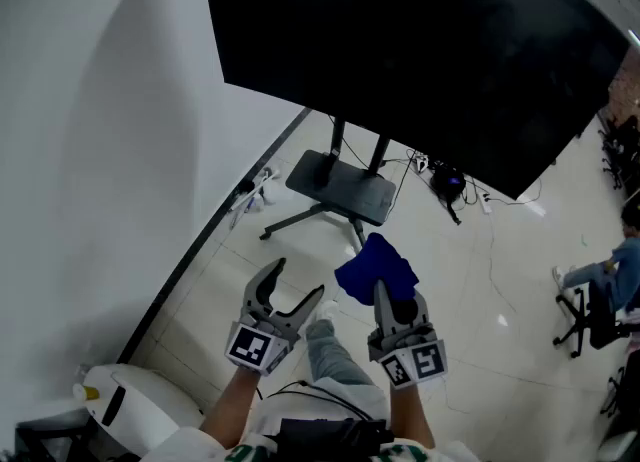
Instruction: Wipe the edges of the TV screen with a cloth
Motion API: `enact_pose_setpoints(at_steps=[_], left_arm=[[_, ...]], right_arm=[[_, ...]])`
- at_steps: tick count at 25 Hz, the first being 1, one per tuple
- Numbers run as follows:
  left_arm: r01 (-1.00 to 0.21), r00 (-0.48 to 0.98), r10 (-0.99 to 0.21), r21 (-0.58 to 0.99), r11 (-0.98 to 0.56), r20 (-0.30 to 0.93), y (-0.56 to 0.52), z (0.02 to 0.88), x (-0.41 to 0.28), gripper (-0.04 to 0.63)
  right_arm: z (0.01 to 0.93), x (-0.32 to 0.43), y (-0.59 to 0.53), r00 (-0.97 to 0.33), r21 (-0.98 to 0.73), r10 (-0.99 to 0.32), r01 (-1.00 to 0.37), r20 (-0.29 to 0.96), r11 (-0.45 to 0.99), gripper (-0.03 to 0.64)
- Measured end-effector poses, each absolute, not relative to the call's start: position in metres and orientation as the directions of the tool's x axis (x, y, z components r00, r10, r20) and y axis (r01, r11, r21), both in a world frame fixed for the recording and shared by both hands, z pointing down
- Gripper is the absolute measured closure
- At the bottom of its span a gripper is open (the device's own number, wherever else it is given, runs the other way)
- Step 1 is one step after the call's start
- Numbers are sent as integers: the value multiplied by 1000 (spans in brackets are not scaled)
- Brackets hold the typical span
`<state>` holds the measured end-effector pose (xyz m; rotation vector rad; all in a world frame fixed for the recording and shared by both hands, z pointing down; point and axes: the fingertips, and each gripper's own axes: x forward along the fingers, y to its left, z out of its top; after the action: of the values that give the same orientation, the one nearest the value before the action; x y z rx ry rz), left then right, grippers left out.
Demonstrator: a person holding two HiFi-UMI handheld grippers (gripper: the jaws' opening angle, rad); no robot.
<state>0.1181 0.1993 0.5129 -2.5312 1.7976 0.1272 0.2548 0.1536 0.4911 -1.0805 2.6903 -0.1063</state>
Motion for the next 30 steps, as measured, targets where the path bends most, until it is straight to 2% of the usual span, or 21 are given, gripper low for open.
enact_pose_setpoints(at_steps=[8, 15, 21, 25, 30], left_arm=[[-942, 335, -935, -1, -337, -120, 19, 491, 83, 268], [-922, 384, -911, -18, -386, -153, -85, 447, 81, 273], [-920, 391, -910, -77, -384, -138, -136, 463, 48, 274], [-896, 444, -887, -75, -438, -126, -160, 462, 37, 274], [-823, 567, -816, -28, -568, -111, -184, 446, 45, 273]], right_arm=[[470, 225, -19, -678, -139, -688, -678, -260, 722, 552], [450, 214, -123, -697, -92, -658, -664, -285, 742, 551], [434, 199, -161, -683, -64, -670, -685, -290, 726, 552], [417, 193, -175, -659, -33, -694, -718, -291, 695, 552], [346, 194, -201, -587, 149, -709, -800, -390, 581, 551]])
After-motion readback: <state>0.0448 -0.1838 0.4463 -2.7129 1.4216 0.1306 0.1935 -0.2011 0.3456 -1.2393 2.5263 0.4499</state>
